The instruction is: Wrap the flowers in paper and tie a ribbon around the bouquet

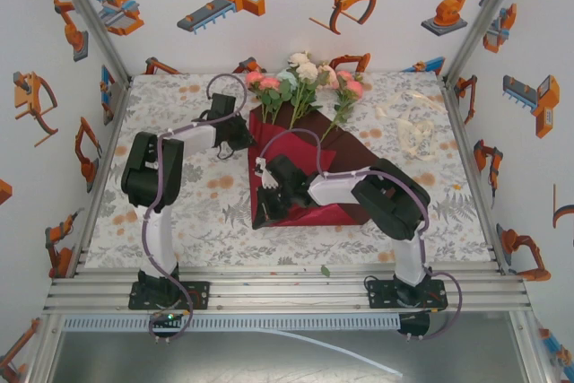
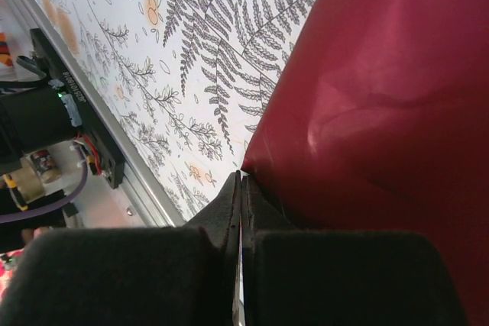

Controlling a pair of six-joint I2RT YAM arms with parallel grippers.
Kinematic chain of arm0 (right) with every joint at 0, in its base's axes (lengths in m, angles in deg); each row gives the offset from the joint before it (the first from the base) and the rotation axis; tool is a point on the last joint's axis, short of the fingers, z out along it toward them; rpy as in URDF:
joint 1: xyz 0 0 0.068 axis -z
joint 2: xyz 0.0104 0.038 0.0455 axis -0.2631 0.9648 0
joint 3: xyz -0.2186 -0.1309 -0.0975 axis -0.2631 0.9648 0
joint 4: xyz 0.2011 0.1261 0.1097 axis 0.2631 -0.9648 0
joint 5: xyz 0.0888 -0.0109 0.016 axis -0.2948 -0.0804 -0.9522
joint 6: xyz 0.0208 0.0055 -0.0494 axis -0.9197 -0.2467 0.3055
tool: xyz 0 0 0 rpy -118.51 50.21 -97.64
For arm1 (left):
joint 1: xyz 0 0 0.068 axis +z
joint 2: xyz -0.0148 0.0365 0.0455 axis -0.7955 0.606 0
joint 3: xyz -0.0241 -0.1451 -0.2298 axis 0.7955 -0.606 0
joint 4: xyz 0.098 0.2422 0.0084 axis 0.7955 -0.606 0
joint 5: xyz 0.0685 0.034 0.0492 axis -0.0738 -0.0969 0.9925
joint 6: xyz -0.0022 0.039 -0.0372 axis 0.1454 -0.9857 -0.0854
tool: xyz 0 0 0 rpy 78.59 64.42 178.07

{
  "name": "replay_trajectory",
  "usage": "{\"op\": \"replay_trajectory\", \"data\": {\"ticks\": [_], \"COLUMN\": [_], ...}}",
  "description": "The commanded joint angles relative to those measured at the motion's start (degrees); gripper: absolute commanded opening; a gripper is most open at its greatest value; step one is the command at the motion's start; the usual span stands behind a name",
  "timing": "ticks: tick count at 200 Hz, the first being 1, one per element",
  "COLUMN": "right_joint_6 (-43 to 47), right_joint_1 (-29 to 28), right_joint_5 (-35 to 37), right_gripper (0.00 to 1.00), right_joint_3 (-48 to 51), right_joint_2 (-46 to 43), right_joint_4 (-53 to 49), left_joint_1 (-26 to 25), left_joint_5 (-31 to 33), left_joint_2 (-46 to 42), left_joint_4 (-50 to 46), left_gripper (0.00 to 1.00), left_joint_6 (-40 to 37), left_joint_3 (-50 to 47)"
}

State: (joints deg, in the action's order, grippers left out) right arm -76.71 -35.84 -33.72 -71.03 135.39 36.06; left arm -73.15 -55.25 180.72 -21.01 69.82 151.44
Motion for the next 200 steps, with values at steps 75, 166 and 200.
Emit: {"op": "replay_trajectory", "data": {"ticks": [75, 166, 200], "right_joint_6": [-4.5, -3.8, -1.3], "right_joint_1": [2.5, 2.6, 3.1], "right_joint_5": [-2.8, -0.9, 3.5], "right_gripper": [0.00, 0.00, 0.01], "right_joint_3": [1.3, 3.2, 3.6], "right_joint_2": [1.4, -8.0, -7.8], "right_joint_4": [1.9, 3.9, 3.3], "left_joint_1": [9.0, -2.7, -7.3], "left_joint_5": [-5.0, 1.6, -0.4], "left_joint_2": [7.7, -32.1, -29.6], "left_joint_4": [-4.7, -4.3, -4.3], "left_gripper": [0.09, 0.08, 0.06], "left_joint_6": [-2.1, -2.4, -0.2], "left_joint_3": [17.8, -24.6, -28.3]}}
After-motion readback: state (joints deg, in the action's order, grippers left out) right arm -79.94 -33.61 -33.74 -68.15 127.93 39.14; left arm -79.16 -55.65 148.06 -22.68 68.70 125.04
